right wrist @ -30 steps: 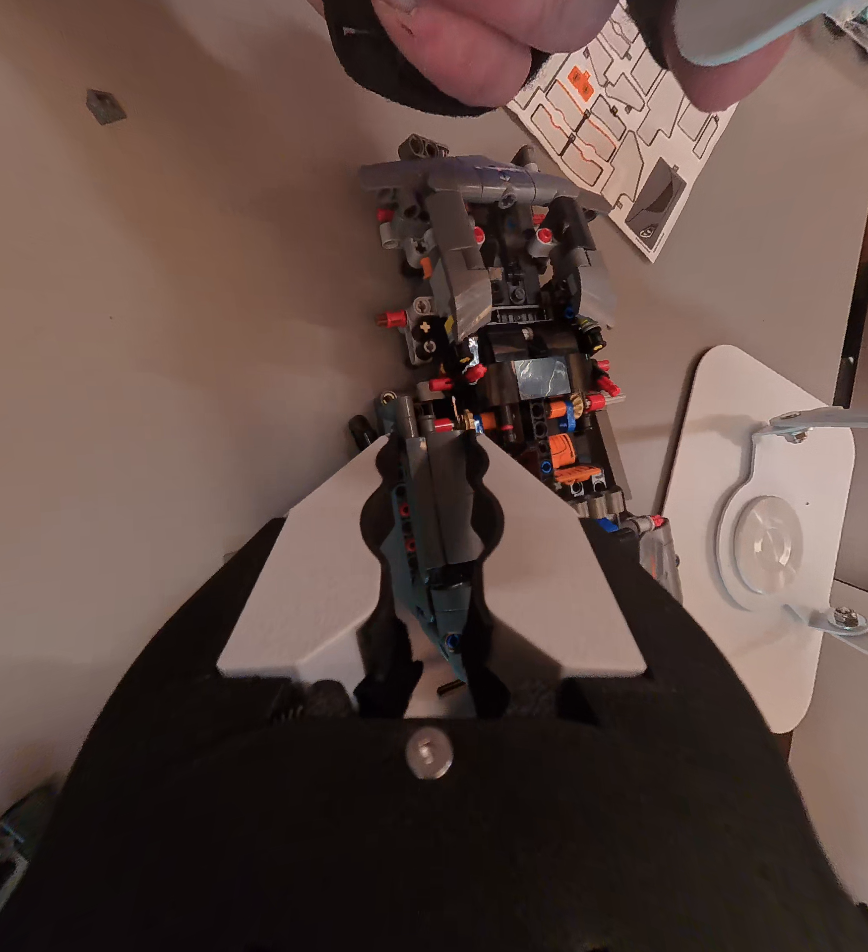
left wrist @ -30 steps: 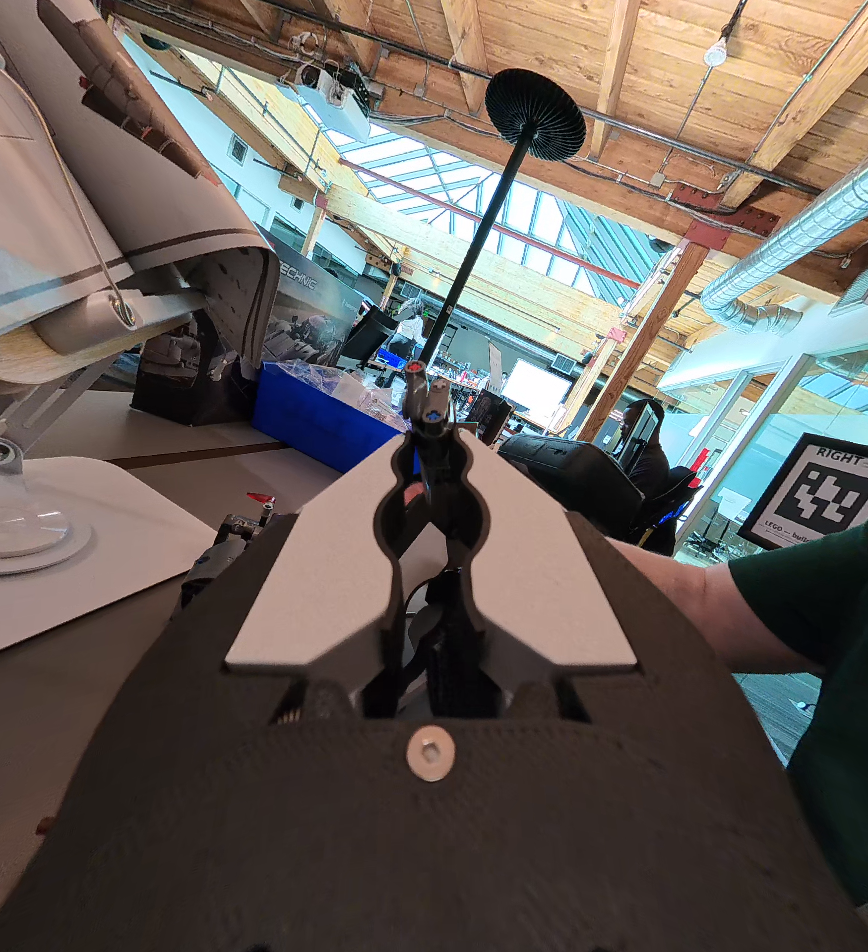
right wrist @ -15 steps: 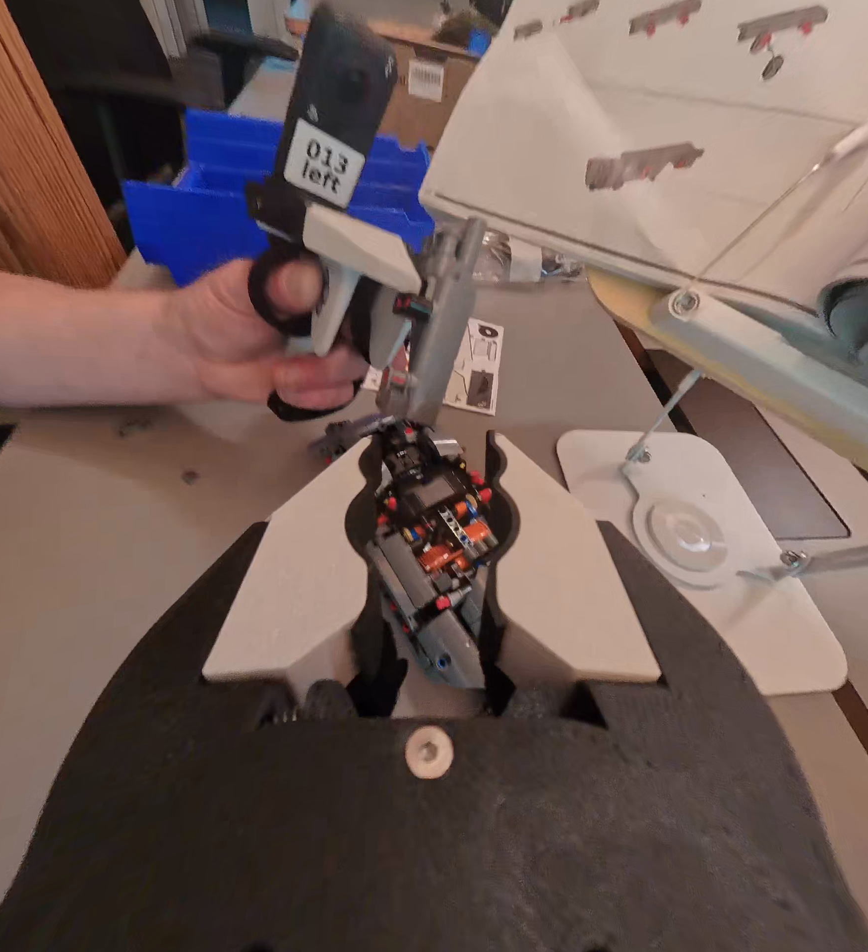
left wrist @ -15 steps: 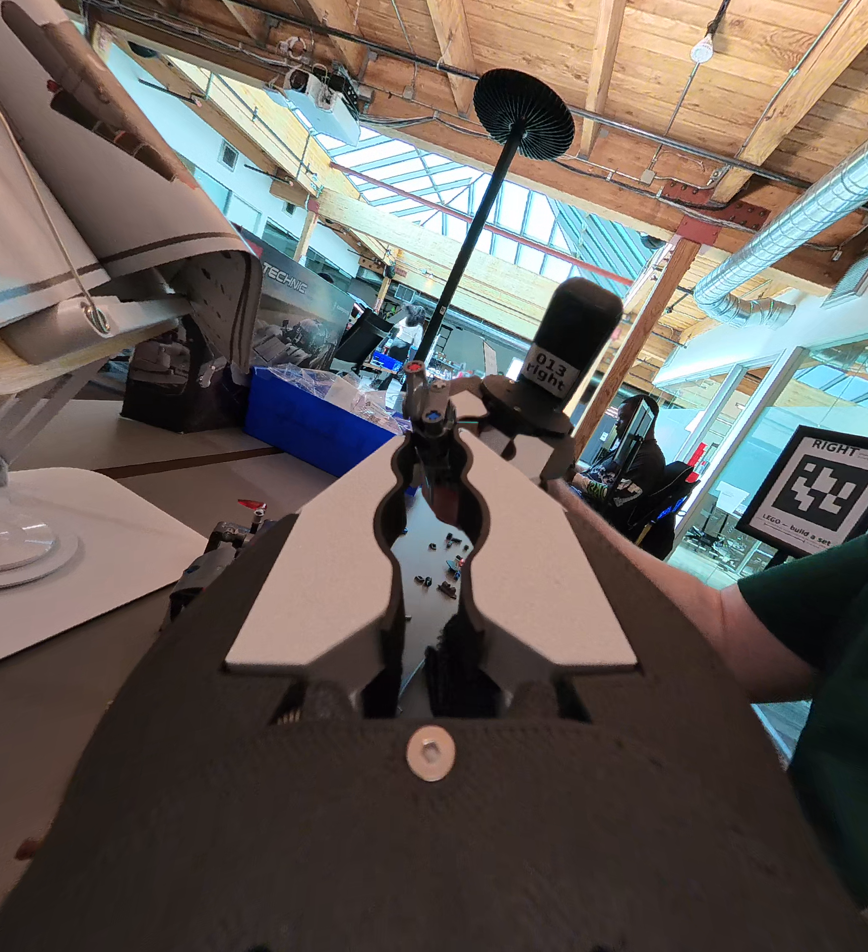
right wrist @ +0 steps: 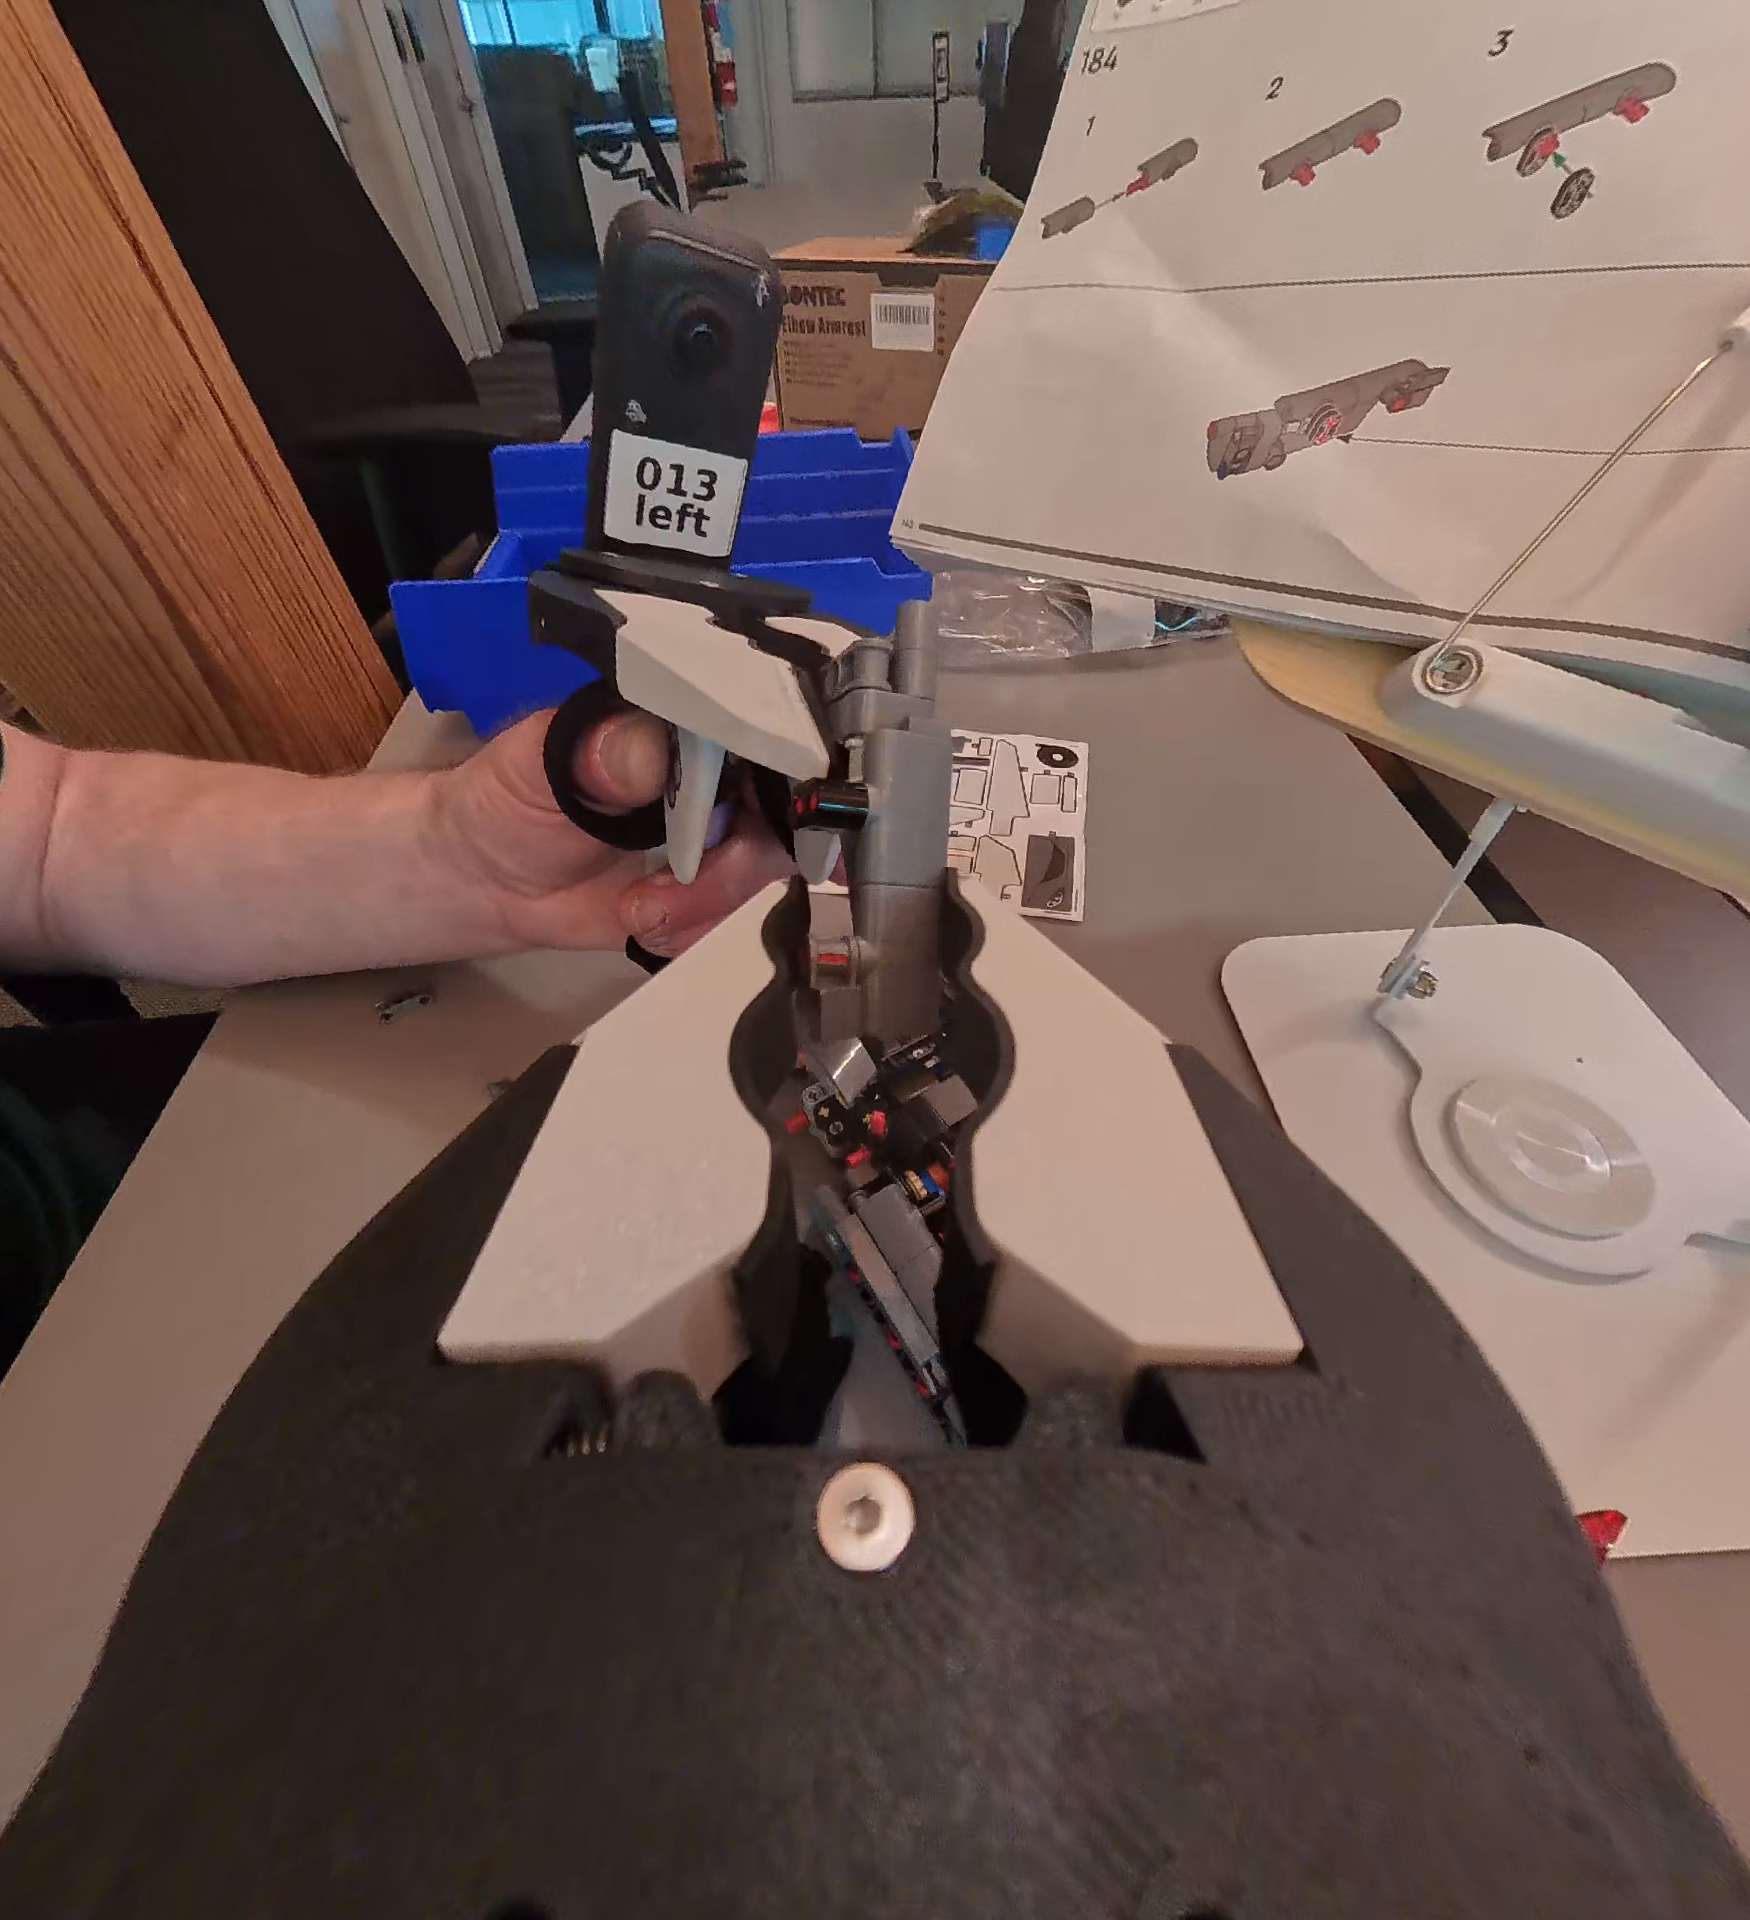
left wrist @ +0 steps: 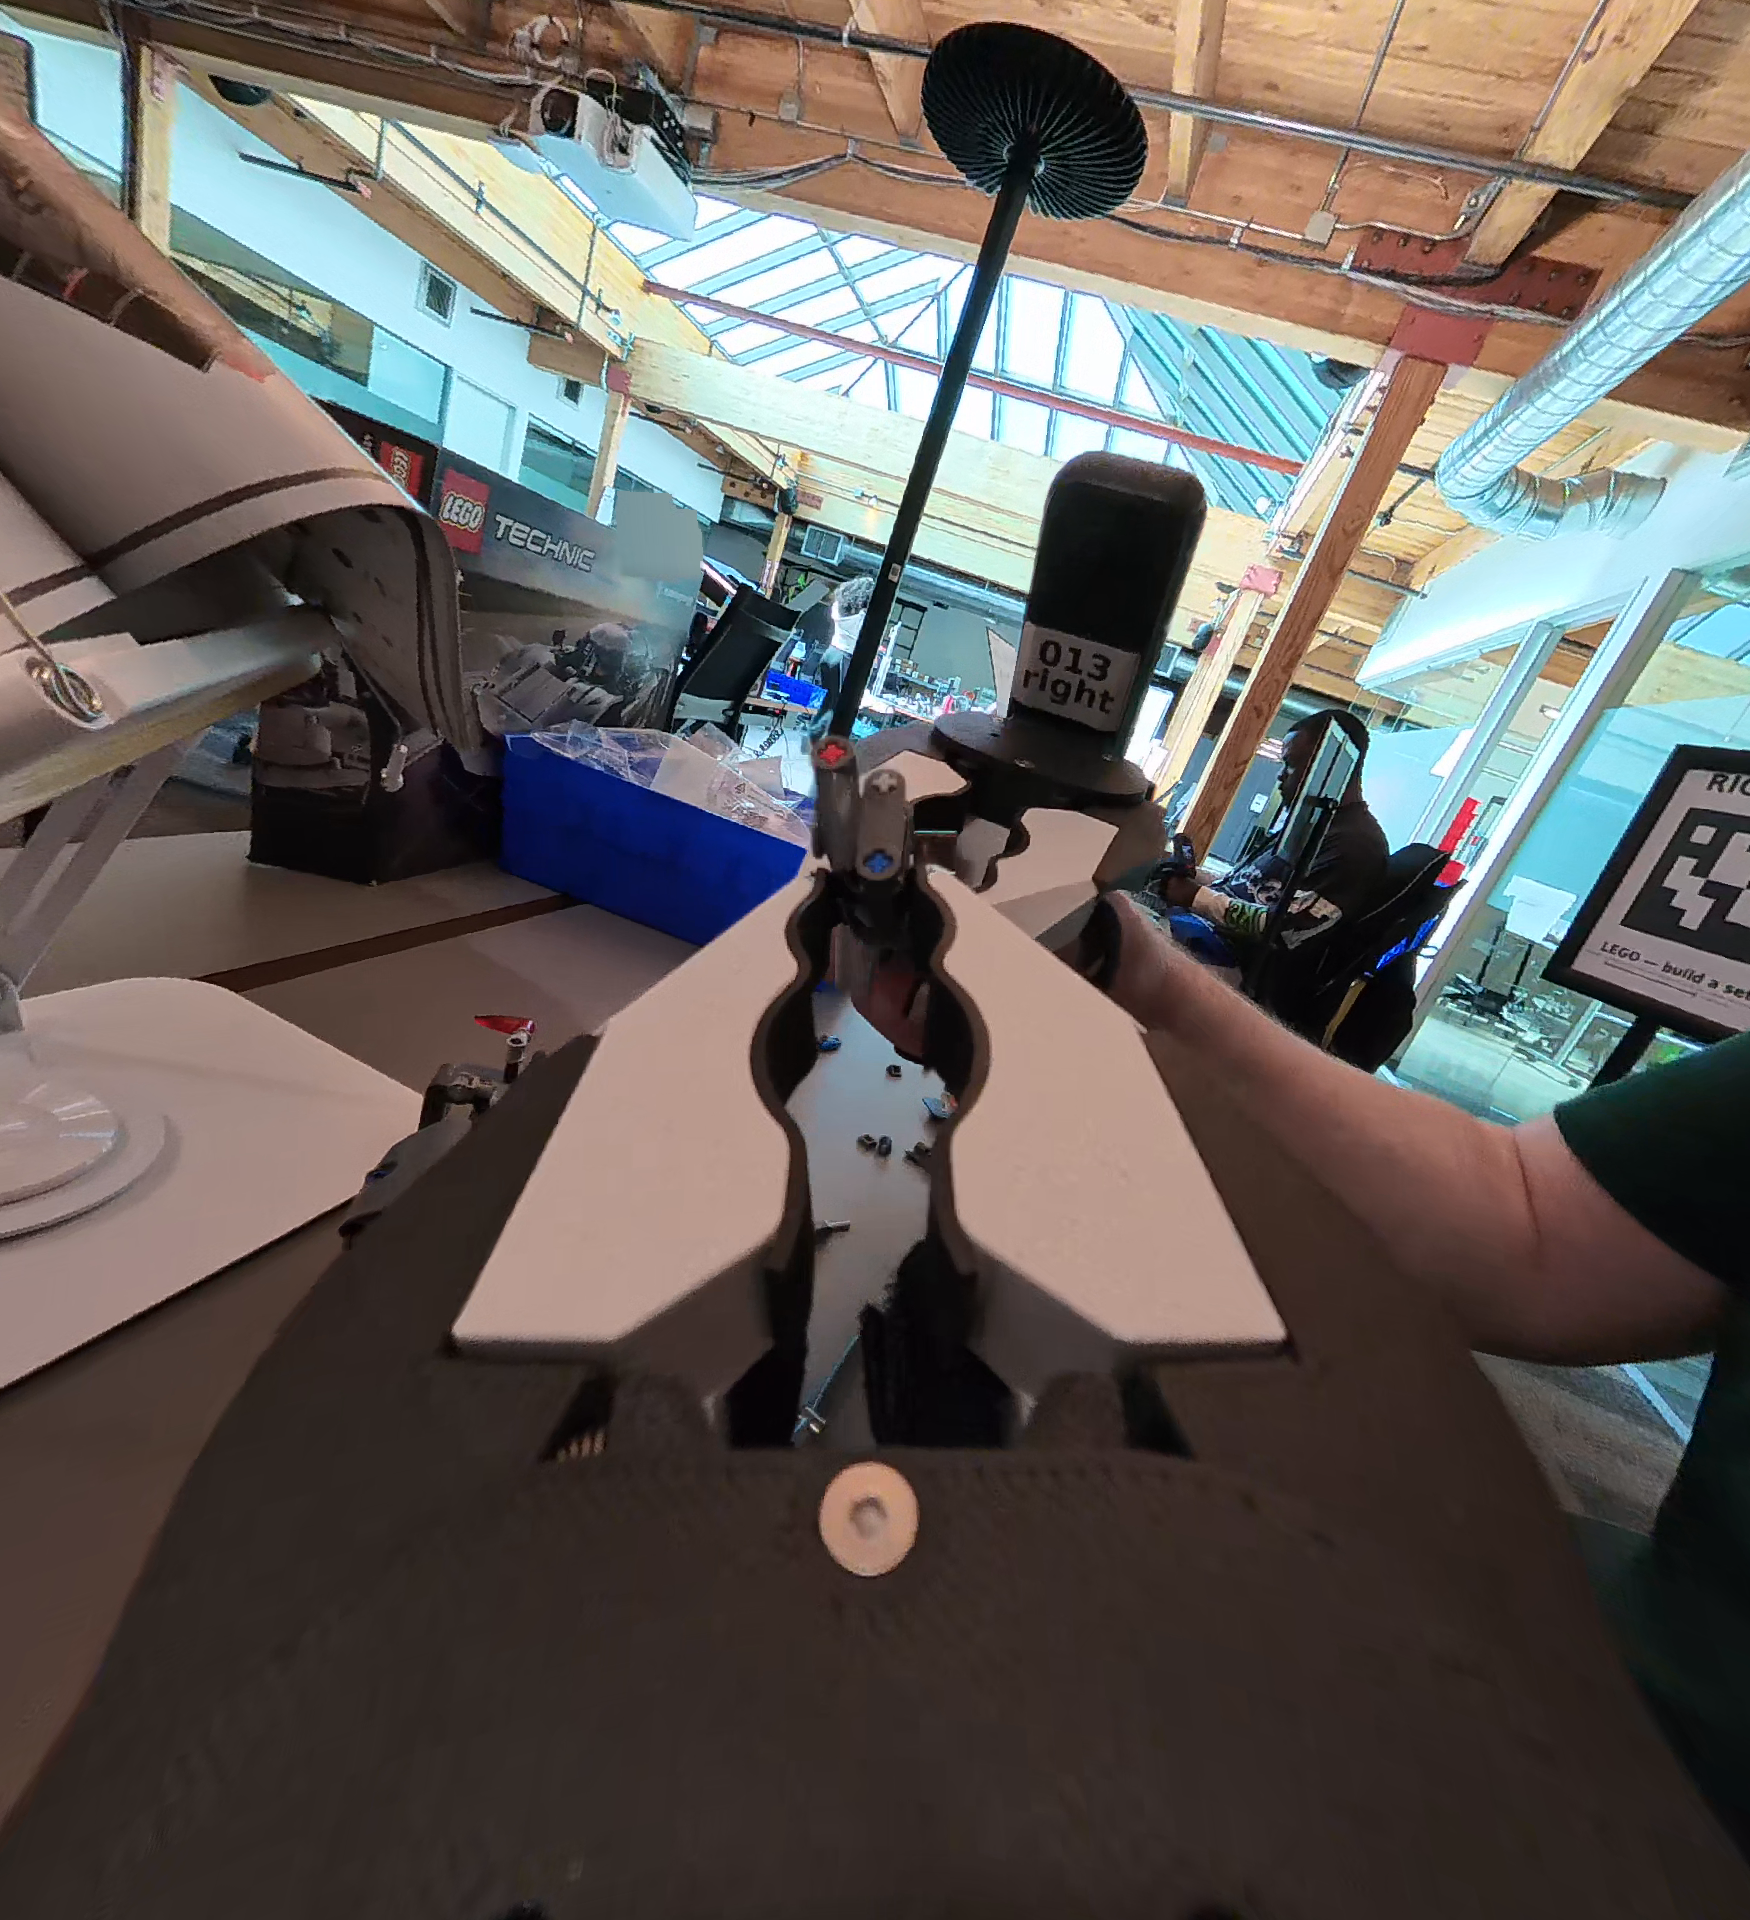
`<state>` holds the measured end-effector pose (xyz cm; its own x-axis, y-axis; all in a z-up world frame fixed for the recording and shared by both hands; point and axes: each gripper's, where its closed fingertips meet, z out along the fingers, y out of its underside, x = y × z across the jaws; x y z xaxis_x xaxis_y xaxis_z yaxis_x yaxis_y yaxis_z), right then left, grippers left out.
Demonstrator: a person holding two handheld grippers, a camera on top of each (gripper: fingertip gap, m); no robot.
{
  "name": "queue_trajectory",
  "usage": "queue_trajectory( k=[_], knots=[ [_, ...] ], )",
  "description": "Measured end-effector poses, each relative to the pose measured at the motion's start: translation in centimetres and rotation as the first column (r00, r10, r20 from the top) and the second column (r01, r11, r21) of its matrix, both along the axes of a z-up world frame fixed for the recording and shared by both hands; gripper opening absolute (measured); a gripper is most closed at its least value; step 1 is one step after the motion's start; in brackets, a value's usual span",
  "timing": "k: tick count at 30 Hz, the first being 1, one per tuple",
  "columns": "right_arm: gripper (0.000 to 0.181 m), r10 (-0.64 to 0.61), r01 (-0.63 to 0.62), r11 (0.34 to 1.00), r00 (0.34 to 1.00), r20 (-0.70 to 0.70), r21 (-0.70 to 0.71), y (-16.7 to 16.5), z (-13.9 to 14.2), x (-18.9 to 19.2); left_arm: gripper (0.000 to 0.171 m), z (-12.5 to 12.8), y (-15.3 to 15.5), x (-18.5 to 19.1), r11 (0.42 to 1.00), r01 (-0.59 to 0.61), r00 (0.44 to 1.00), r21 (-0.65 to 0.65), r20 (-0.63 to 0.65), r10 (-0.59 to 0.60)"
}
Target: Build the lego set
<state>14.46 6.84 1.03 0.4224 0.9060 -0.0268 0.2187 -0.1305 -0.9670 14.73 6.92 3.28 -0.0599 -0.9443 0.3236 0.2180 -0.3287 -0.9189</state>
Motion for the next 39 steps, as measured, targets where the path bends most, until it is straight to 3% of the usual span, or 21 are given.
queue_trajectory(
  k=[8, 13, 15, 19, 25, 30, 35, 39],
  knots=[
    [0.023, -0.03, 0.029, 0.999, 0.999, -0.019, -0.014, 0.0, 0.4, 2.0, 0.023, -0.1, 0.1, -0.1, 1.0, 0.009, 0.999, 0.014, -0.043, -0.008],
    [0.022, -0.067, 0.067, 0.998, 0.998, -0.011, -0.007, -0.6, 0.5, 3.6, 0.036, -1.9, 0.9, -0.9, 0.999, 0.029, 0.974, 0.019, -0.224, -0.024],
    [0.022, -0.086, 0.086, 0.996, 0.996, -0.011, -0.018, -1.0, 0.4, 4.4, 0.04, -3.6, 1.7, -1.9, 0.996, -0.012, 0.928, 0.094, -0.37, 0.047],
    [0.023, -0.118, 0.118, 0.992, 0.993, 0.008, -0.034, -2.3, -0.5, 6.0, 0.051, -8.5, 2.9, -4.0, 0.979, -0.037, 0.767, 0.2, -0.622, 0.156],
    [0.023, -0.057, 0.017, 0.98, 0.979, -0.197, -0.199, -4.2, -0.7, 7.2, 0.07, -12.9, 4.2, -6.0, 0.986, -0.039, 0.627, 0.162, -0.765, 0.15],
    [0.023, -0.031, -0.087, 0.95, 0.929, -0.368, -0.298, -4.7, -0.7, 7.9, 0.068, -15.3, 3.4, -5.9, 0.997, 0.011, 0.581, 0.071, -0.813, 0.052],
    [0.023, -0.033, -0.075, 0.953, 0.936, -0.35, -0.292, -5.0, -1.1, 7.7, 0.069, -15.6, 3.1, -5.7, 0.999, 0.026, 0.587, 0.041, -0.809, 0.017],
    [0.023, 0.035, -0.132, 0.965, 0.921, -0.388, -0.227, -6.2, 0.4, 7.4, 0.067, -15.7, 2.2, -5.5, 0.998, 0.048, 0.564, 0.048, -0.825, 0.012]
  ],
)
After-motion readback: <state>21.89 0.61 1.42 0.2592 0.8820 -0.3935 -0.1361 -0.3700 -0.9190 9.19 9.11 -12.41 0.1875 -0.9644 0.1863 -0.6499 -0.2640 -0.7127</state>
